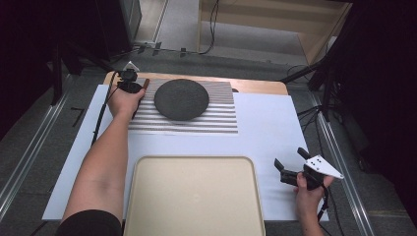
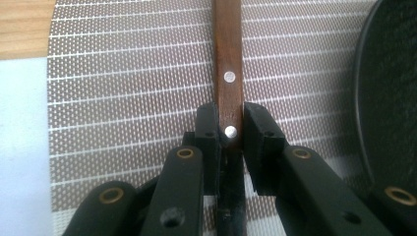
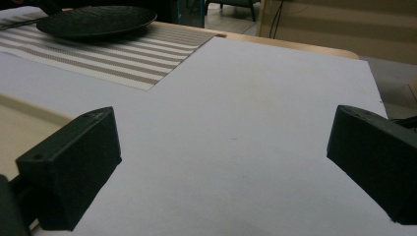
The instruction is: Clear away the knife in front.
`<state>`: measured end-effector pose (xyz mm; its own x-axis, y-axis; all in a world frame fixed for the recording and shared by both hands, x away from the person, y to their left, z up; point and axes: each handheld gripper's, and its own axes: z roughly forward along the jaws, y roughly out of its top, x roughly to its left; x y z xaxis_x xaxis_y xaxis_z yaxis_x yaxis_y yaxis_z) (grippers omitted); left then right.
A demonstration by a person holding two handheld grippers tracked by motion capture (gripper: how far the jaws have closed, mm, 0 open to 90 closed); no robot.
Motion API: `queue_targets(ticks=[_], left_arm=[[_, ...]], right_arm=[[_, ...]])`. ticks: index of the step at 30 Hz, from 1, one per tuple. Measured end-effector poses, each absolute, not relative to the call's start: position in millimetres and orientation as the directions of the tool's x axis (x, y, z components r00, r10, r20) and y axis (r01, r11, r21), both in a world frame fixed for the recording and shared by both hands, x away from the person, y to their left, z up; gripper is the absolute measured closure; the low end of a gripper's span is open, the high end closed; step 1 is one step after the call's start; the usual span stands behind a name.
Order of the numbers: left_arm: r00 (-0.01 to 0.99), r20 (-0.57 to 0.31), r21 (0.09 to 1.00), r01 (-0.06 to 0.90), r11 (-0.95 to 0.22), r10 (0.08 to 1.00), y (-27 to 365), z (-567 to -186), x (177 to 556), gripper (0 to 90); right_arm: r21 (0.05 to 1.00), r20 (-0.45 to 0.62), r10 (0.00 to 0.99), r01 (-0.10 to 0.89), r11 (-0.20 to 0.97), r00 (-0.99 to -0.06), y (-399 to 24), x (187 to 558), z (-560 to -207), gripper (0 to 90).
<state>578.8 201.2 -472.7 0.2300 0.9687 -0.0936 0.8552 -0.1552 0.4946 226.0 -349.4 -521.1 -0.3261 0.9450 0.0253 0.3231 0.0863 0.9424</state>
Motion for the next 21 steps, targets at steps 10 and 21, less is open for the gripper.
queue_targets(ticks=[10,21], left_arm=[[0.281,-0.135,0.532,0.829,-0.170,0.950,212,-453,556,77.5],[0.354,-0.134,0.580,0.785,-0.217,0.926,219,-433,528,77.4]], right_arm=[[0.942,0.027,0.943,0.323,0.087,-0.332,-349,226,-521,0.0],[0.941,0.026,0.944,0.327,0.088,-0.329,-349,226,-521,0.0]])
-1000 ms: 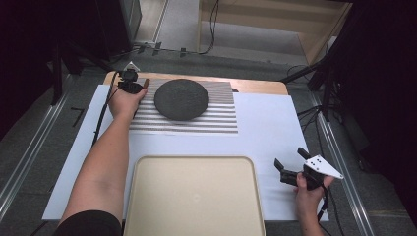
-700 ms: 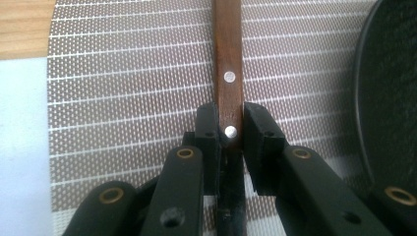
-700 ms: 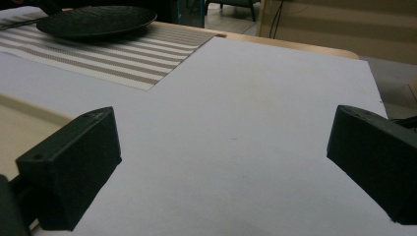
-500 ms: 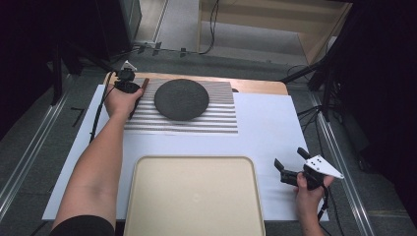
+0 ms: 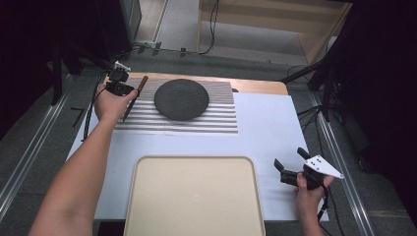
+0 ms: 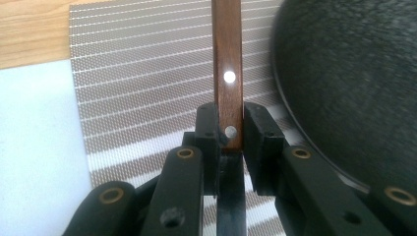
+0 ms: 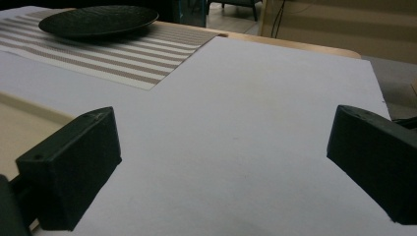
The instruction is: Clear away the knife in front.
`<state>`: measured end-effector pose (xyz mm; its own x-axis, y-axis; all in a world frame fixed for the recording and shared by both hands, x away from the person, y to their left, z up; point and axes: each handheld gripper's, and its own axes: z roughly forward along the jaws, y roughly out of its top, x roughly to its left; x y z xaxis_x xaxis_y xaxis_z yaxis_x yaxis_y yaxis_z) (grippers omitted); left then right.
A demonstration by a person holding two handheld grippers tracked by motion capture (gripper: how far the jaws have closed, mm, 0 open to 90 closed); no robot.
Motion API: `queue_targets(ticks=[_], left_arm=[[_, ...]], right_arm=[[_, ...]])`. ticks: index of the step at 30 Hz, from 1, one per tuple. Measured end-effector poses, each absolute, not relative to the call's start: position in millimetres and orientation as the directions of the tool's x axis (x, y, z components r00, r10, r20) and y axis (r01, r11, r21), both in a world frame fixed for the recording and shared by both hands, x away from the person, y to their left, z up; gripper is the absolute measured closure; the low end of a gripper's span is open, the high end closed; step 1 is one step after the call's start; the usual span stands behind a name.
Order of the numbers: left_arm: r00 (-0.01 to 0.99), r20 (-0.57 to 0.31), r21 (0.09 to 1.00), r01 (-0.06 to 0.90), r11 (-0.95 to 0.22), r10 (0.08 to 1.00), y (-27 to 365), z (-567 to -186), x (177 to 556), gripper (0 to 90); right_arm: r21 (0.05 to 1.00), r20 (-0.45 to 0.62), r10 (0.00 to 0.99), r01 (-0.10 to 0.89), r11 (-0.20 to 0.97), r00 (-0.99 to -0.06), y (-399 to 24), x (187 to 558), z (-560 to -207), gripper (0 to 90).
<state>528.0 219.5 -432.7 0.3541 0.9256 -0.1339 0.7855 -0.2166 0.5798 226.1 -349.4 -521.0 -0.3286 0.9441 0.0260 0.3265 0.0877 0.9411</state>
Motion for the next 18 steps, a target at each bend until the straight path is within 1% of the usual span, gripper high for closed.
queue_targets(ticks=[10,18], left_arm=[[0.411,-0.150,0.607,0.756,-0.245,0.899,215,-429,497,77.4],[0.455,-0.122,0.628,0.723,-0.286,0.882,208,-425,473,77.5]], right_arm=[[0.942,0.027,0.942,0.324,0.087,-0.333,-350,226,-521,0.0],[0.942,0.027,0.941,0.323,0.089,-0.336,-350,226,-521,0.0]])
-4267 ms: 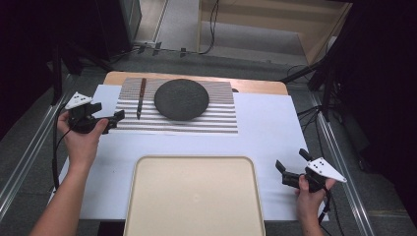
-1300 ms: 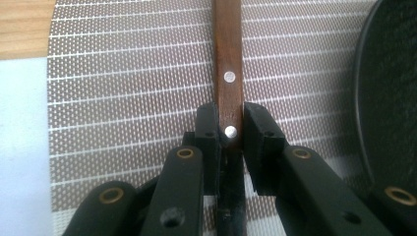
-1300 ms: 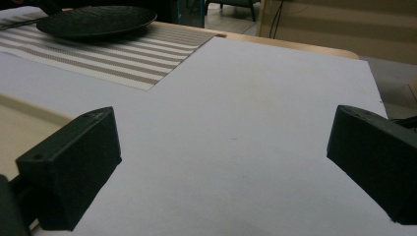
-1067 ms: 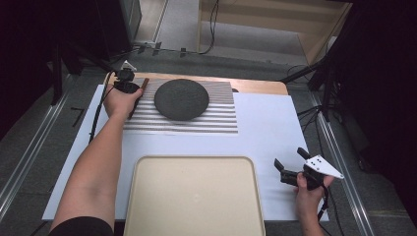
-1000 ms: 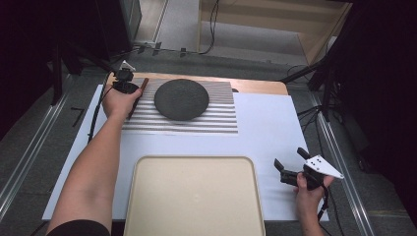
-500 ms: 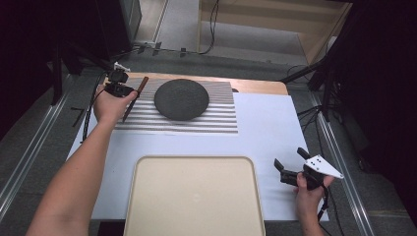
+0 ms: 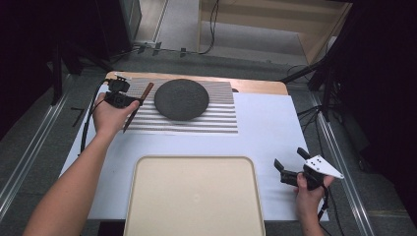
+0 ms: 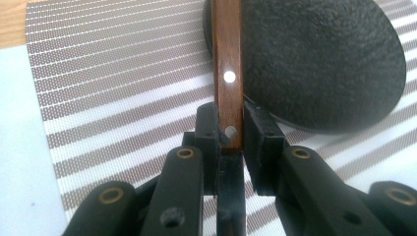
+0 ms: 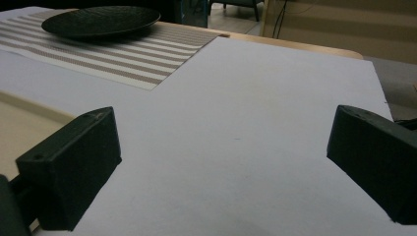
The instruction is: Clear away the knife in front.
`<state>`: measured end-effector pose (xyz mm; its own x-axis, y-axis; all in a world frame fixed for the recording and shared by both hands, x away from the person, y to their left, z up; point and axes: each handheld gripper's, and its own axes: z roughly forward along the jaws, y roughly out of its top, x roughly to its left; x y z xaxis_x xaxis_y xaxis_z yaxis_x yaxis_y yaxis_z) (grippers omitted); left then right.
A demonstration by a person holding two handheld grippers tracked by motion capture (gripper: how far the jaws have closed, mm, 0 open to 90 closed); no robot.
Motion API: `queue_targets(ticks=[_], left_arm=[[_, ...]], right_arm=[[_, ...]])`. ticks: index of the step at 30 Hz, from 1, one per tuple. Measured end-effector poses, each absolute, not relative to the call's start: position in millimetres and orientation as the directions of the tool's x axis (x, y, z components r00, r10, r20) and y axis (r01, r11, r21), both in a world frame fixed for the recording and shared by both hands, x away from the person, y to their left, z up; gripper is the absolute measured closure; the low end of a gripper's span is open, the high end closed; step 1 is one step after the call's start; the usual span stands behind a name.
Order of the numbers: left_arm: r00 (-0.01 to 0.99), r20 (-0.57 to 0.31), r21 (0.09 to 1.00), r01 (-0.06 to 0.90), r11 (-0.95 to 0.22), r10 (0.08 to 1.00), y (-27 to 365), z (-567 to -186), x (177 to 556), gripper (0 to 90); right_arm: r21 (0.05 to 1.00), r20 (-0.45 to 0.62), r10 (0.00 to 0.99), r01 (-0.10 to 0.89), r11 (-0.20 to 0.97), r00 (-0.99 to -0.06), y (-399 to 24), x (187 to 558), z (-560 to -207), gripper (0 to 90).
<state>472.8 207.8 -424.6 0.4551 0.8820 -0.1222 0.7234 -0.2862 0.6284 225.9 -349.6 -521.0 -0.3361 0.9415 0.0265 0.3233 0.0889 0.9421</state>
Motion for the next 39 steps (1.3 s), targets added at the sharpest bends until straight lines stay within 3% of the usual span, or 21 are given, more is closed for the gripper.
queue_targets(ticks=[39], left_arm=[[0.627,-0.133,0.706,0.604,-0.371,0.767,184,-415,355,77.4]], right_arm=[[0.939,0.023,0.940,0.331,0.097,-0.340,-348,226,-521,0.0]])
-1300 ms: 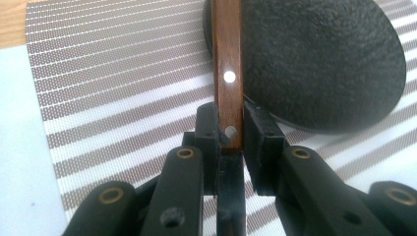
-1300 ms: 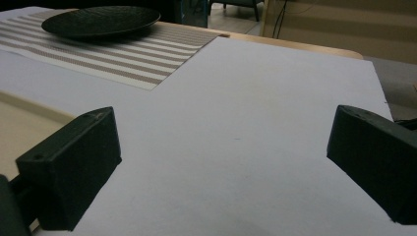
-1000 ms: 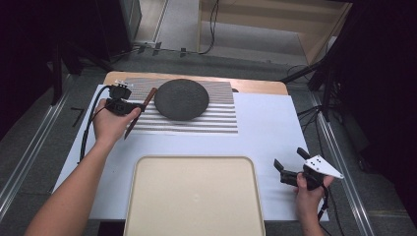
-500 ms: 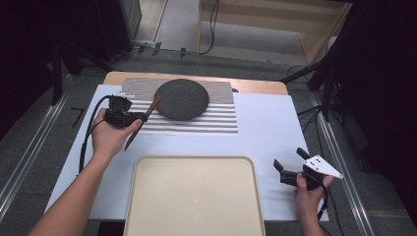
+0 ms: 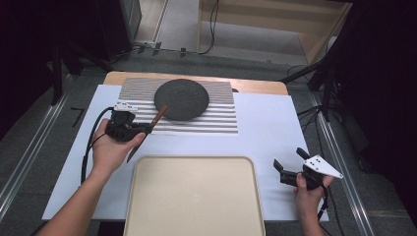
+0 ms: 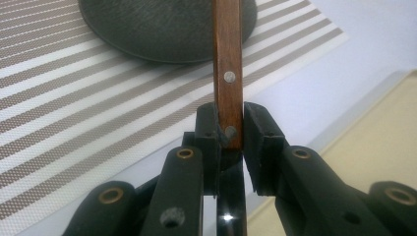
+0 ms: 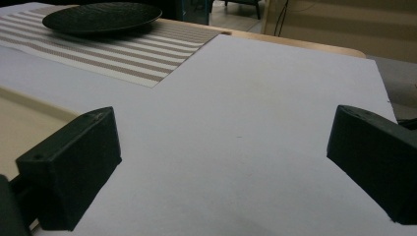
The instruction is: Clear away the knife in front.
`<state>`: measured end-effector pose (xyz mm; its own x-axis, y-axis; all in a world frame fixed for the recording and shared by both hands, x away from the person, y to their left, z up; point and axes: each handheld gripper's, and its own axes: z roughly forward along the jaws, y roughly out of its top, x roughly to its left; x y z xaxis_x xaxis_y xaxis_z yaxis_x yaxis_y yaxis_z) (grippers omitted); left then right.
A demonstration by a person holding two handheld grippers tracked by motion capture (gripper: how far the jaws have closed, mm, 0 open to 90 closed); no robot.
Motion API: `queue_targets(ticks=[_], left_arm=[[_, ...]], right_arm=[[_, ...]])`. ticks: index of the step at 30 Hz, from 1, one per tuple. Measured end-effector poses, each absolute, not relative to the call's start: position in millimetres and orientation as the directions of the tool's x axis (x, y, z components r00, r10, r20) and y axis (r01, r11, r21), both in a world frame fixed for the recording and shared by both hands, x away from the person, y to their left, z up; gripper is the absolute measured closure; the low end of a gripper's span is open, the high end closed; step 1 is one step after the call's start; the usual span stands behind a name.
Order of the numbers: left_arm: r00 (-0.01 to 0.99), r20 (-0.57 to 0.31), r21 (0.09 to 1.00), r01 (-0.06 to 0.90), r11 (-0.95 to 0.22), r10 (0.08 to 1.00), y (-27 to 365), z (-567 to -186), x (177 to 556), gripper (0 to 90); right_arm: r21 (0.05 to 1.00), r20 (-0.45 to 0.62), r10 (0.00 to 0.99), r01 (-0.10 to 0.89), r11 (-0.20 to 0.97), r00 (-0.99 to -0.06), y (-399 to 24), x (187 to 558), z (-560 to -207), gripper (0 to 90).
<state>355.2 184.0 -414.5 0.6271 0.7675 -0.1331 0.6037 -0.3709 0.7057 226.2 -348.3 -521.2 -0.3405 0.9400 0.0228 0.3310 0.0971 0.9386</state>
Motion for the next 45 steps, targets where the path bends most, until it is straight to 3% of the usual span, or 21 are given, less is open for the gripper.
queue_targets(ticks=[22,45], left_arm=[[0.676,-0.157,0.741,0.563,-0.366,0.720,176,-415,294,77.4],[0.657,-0.254,0.690,0.637,-0.343,0.710,177,-467,250,77.3]], right_arm=[[0.939,0.026,0.939,0.330,0.095,-0.343,-348,226,-521,0.0],[0.938,0.020,0.939,0.332,0.102,-0.344,-348,226,-521,0.0]])
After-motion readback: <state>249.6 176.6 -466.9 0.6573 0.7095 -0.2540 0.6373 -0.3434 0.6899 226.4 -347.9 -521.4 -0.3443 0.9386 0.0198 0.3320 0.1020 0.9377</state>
